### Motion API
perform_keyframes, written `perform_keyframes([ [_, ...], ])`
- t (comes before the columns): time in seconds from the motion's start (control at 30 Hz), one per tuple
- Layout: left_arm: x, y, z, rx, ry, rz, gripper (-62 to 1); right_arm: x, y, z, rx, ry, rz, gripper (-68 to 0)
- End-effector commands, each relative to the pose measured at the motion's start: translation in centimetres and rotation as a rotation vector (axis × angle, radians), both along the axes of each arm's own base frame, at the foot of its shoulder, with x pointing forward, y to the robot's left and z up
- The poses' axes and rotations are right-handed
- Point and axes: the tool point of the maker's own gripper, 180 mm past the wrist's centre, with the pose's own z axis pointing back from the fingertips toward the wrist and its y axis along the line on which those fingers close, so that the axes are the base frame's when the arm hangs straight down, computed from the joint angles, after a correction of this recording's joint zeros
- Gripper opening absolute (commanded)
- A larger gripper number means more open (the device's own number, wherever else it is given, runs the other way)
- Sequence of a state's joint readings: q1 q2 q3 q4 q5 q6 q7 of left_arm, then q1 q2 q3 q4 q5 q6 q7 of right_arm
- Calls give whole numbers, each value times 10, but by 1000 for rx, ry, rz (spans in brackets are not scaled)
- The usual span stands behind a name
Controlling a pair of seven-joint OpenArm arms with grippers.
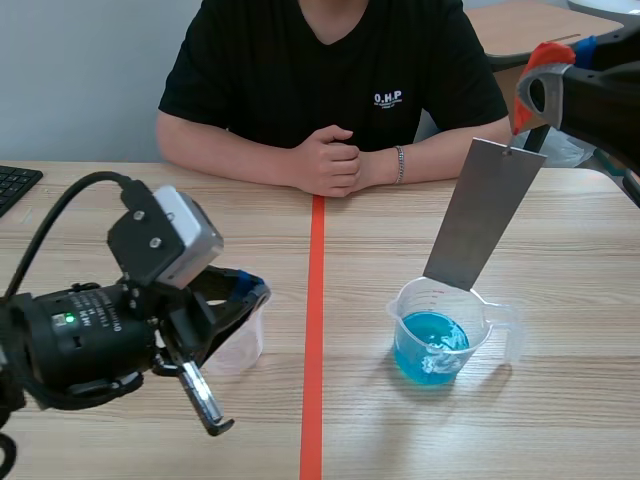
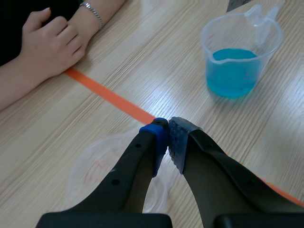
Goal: Do the redox reaction experiment.
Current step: 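Raise the plate and point at it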
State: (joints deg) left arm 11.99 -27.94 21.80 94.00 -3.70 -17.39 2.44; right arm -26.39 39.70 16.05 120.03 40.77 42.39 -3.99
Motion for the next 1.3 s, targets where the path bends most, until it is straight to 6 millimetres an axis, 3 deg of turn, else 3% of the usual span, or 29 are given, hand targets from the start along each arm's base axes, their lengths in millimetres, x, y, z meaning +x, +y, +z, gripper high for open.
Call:
perform_keyframes([
  [0.0,2,-15,13,-37,-36,-20,-569,-2,4,11,3,-33,26,-660],
  [0.27,6,-55,24,-62,-88,-54,-569,-2,4,11,4,-33,26,-660],
  [0.83,32,-89,1,-34,-88,-60,-569,-3,4,13,14,-32,28,-660],
  [1.27,44,-112,10,-71,-109,-39,-569,-3,4,13,14,-32,28,-660],
])
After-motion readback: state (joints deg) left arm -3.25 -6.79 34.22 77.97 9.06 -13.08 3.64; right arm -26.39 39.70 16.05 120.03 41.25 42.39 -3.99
